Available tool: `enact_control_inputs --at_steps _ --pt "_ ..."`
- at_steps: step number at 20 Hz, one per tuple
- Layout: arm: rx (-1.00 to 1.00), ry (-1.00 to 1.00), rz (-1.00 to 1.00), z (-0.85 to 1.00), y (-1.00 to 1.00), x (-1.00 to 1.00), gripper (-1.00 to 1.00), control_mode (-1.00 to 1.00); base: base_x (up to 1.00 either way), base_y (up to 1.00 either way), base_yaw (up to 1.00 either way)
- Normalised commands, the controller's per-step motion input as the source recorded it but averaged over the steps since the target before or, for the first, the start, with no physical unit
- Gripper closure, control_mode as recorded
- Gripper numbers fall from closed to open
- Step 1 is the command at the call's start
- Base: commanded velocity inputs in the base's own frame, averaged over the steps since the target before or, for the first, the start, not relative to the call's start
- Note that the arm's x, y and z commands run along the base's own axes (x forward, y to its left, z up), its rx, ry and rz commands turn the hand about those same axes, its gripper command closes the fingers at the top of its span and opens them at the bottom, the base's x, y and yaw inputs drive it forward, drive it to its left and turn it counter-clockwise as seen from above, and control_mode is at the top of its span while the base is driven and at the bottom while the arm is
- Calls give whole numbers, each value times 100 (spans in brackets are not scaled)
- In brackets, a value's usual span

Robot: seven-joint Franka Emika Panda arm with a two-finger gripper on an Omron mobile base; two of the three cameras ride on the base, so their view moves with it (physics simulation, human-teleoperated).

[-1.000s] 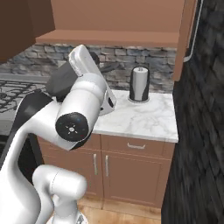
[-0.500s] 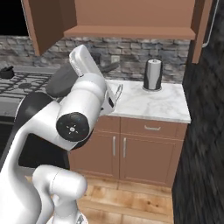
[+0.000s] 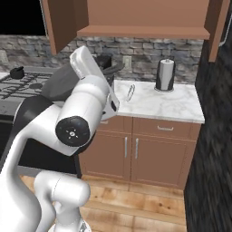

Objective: Pick the pan from the cabinet and place it on the stove. Then turn on the stove burner for the pan.

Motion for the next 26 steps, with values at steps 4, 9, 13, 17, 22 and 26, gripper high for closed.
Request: enact_control_inputs --at_steps 4,9,13,17,22,26 --pt "0 0 0 0 0 0 100 100 -66 74 0" --pt "0 0 0 0 0 0 100 100 -65 72 0" --pt "0 0 0 0 0 0 100 100 -47 84 10" --pt "0 0 0 0 0 0 100 100 -35 87 26" --pt "0 0 0 0 0 0 100 100 -29 89 29" --pt "0 0 0 0 0 0 100 100 -24 87 30"
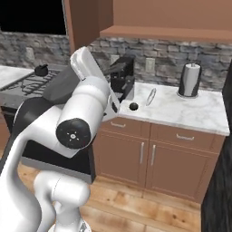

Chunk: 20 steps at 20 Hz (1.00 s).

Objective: Pick the pan from the cabinet and place it on the stove. Then turn on the stove burner for the pan.

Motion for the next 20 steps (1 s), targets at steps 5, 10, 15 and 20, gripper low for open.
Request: enact_control_inputs --at_steps 5,10,15,20 --pt "0 0 0 0 0 0 100 100 -20 88 33" --pt "0 0 0 0 0 0 100 100 -23 90 36" --pt "0 0 0 0 0 0 100 100 -23 92 37" --pt "0 0 0 0 0 0 100 100 -21 92 37"
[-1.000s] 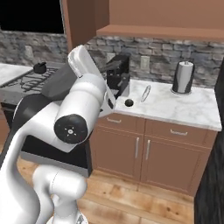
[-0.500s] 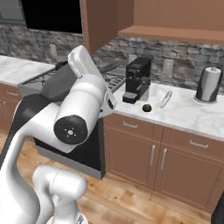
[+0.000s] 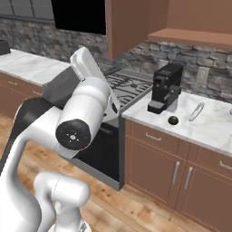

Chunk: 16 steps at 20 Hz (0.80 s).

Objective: Pick the pan from the cabinet and place it on the stove. Then turn on the stove burner for the pan.

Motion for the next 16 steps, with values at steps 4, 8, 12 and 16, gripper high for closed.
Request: enact_control_inputs --at_steps 4,8,12,16 --pt "0 0 0 0 0 0 100 100 -18 93 37" --pt "0 0 0 0 0 0 100 100 -11 97 36" --pt "0 0 0 0 0 0 100 100 0 100 33" --pt "0 0 0 0 0 0 100 100 -1 100 34"
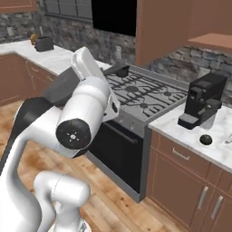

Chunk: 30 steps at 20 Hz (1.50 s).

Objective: Pick the pan from the cabinet and place it on the stove. Then turn on the stove burner for the pan.

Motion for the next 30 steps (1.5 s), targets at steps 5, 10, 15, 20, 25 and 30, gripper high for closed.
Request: enact_control_inputs --at_steps 5,10,15,20,25,30 --pt "0 0 0 0 0 0 100 100 -1 100 34" --pt "0 0 0 0 0 0 100 100 0 100 33" --pt "0 0 0 0 0 0 100 100 0 100 30" --pt "0 0 0 0 0 0 100 100 7 100 27" --pt "0 0 0 0 0 0 100 100 37 67 19" --pt "0 0 0 0 0 0 100 100 21 -7 10"
